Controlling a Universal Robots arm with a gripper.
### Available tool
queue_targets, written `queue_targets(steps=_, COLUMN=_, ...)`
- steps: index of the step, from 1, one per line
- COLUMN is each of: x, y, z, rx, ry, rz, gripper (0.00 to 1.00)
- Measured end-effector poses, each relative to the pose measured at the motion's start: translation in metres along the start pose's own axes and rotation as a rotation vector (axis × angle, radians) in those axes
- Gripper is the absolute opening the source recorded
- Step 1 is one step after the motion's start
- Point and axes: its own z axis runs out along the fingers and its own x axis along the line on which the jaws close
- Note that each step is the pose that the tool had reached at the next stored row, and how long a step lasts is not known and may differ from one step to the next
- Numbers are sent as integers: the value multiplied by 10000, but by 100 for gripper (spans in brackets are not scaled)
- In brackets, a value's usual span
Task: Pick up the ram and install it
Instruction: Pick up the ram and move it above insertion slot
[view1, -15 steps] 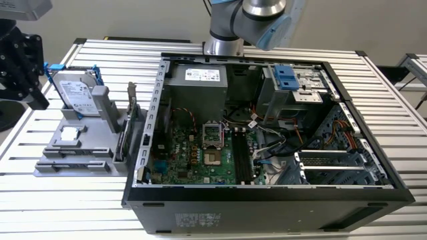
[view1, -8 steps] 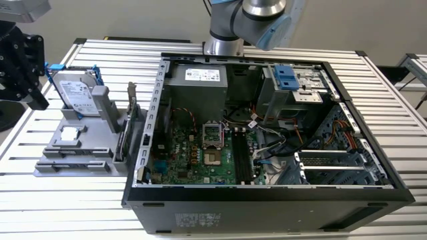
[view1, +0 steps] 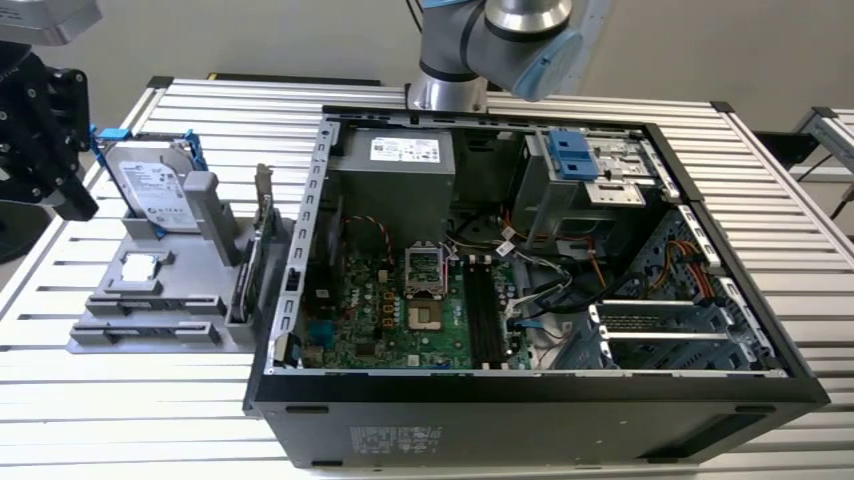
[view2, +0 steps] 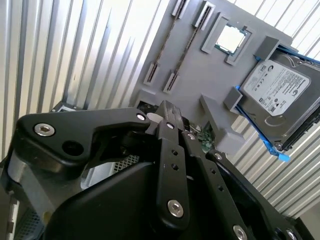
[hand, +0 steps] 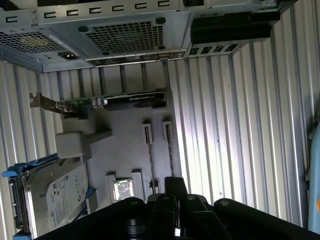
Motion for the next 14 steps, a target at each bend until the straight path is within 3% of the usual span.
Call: queue_targets(steps=14, x=0, y=0, z=0, rx=0, ry=-1, rz=6, gripper=100)
